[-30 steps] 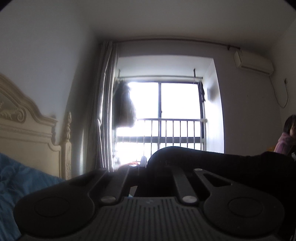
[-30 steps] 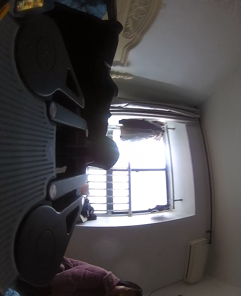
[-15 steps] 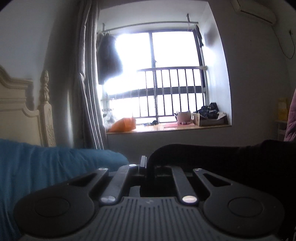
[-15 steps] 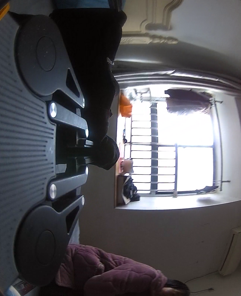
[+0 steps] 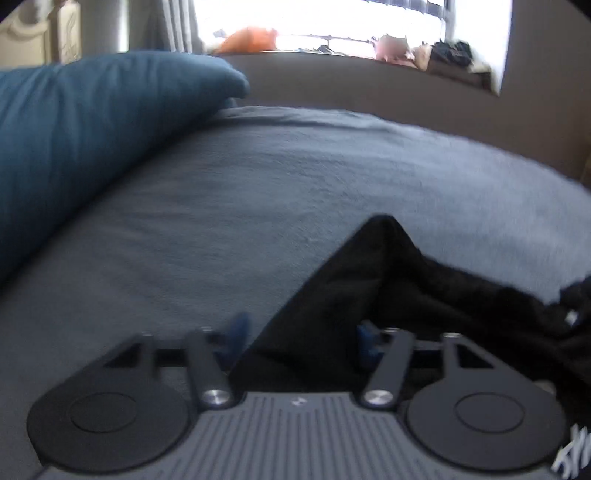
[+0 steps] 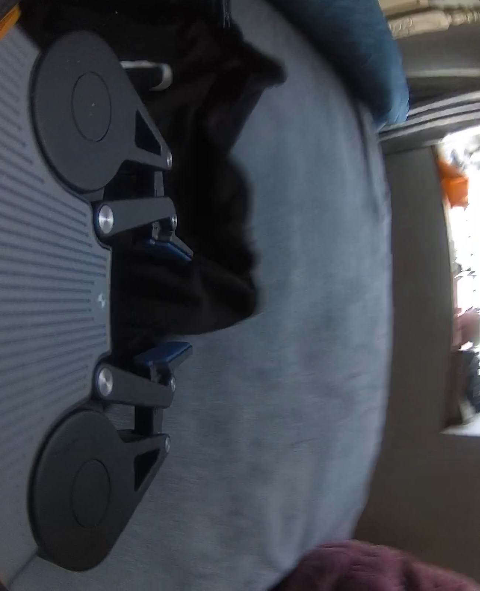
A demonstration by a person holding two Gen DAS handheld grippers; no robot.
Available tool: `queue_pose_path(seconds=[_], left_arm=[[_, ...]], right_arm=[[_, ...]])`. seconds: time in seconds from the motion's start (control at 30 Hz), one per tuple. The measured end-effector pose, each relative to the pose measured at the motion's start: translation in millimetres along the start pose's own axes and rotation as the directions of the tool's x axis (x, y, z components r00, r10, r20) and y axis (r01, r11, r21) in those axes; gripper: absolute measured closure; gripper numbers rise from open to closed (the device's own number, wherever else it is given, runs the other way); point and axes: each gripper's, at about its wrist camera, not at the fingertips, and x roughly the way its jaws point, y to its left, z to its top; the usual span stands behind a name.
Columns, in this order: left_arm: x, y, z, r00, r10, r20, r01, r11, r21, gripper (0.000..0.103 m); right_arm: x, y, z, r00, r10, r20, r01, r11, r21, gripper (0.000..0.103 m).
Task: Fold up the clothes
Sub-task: 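Lower the T-shirt onto the bed and open both grippers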
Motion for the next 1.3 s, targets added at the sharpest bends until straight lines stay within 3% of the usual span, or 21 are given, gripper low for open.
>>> queue_pose_path(seconds=[0.1,0.17,0.27,0.4,0.57,0.67,0.73,0.87,0.93,1.07,1.13,1.2,1.3], left_arm=[[-10.6,18.5,9.1,0.998,-0.061,-0.001,0.061,0.997,-0.047,0.033],[-24.8,30.8,12.3,0.996,-0.086,0.016,0.087,0.992,-0.090,0.029],[-64.4,56.9,8.2,0.988,-0.147,0.040,0.152,0.975,-0.162,0.028],[-137.8,94.5,-7.2,0.977,-0.200,0.070,0.210,0.949,-0.234,0.026],[-220.5,136.6,-47.9,0.983,-0.170,0.069,0.182,0.950,-0.253,0.026],[-265.5,151.4,-80.6,0.988,-0.151,0.033,0.154,0.960,-0.232,0.026],[-282.8,153.6,-104.5,0.982,-0.186,-0.002,0.181,0.955,-0.236,0.027],[-276.6,139.5,-138.6,0.979,-0.203,-0.034,0.189,0.954,-0.234,0.034],[-273.5,132.5,-155.7,0.976,-0.211,-0.050,0.194,0.953,-0.233,0.040],[-267.2,118.5,-189.9,0.971,-0.227,-0.082,0.203,0.951,-0.232,0.060],[-264.1,111.5,-206.9,0.967,-0.234,-0.098,0.207,0.951,-0.232,0.079],[-261.0,104.5,-224.0,0.964,-0.242,-0.113,0.211,0.950,-0.231,0.092],[-274.2,92.6,-223.7,0.977,-0.214,-0.019,0.206,0.956,-0.211,0.096]], right_arm=[[-20.0,-10.4,-5.7,0.997,0.049,0.053,-0.054,0.993,0.105,0.042],[-38.8,-17.7,-8.6,0.993,0.077,0.087,-0.091,0.980,0.176,0.041],[-70.0,-33.3,-19.3,0.980,0.149,0.131,-0.184,0.931,0.314,0.040],[-121.7,-42.8,-45.6,0.936,0.287,0.202,-0.348,0.838,0.421,0.039],[-181.4,-30.9,-76.1,0.880,0.388,0.273,-0.473,0.757,0.450,0.039],[-212.0,-21.0,-86.8,0.828,0.462,0.317,-0.560,0.704,0.437,0.039],[-234.0,-8.1,-92.2,0.771,0.536,0.345,-0.637,0.659,0.399,0.039],[-270.6,29.0,-101.6,0.690,0.639,0.341,-0.722,0.640,0.263,0.039],[-280.2,37.4,-113.2,0.689,0.649,0.323,-0.724,0.632,0.276,0.039],[-297.8,53.0,-137.0,0.690,0.666,0.285,-0.723,0.615,0.313,0.039],[-295.9,63.4,-150.2,0.718,0.654,0.237,-0.693,0.644,0.324,0.039],[-288.8,74.9,-161.0,0.727,0.656,0.203,-0.680,0.645,0.349,0.039],[-268.1,94.9,-163.5,0.733,0.660,0.163,-0.662,0.638,0.393,0.041]])
